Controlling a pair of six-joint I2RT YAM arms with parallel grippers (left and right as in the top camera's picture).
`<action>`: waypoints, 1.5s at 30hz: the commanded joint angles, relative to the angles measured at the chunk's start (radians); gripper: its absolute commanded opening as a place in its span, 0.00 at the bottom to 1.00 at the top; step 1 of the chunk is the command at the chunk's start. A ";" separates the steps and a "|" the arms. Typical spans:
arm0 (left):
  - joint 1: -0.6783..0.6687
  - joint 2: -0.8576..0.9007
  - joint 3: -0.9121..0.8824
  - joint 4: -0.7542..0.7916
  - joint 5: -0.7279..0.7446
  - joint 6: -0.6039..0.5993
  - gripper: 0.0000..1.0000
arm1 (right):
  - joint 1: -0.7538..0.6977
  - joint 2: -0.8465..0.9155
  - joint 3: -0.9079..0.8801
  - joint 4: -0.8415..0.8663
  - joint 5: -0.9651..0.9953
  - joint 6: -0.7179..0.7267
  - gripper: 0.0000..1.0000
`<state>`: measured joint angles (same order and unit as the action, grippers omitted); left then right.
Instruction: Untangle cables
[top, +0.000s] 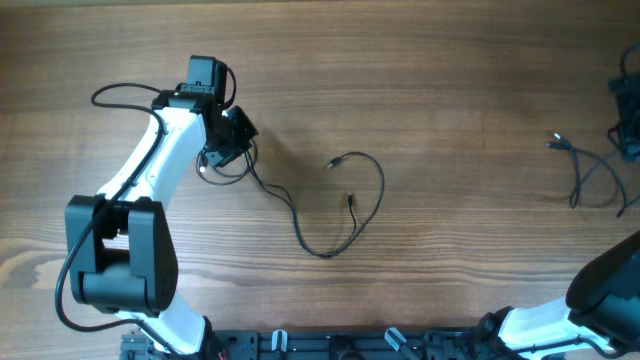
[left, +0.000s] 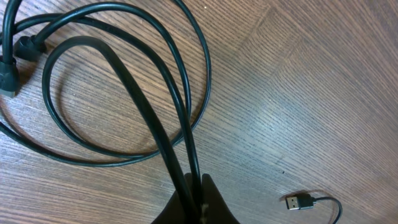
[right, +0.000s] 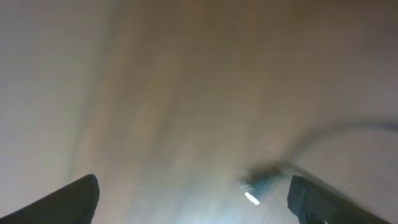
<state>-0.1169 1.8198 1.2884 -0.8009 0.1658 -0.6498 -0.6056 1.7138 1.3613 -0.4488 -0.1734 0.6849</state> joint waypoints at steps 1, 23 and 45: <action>-0.004 0.010 0.000 -0.003 0.009 -0.013 0.04 | 0.000 0.001 0.005 0.099 -0.285 -0.218 1.00; -0.004 0.010 0.000 -0.011 0.009 -0.013 0.04 | 0.227 0.060 0.004 -0.420 0.435 -0.094 1.00; -0.004 0.010 0.000 -0.020 0.009 -0.013 0.04 | 0.220 0.078 -0.418 -0.080 0.547 -0.266 0.99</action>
<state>-0.1169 1.8198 1.2884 -0.8158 0.1654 -0.6498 -0.3813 1.7691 1.0096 -0.5774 0.3157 0.4377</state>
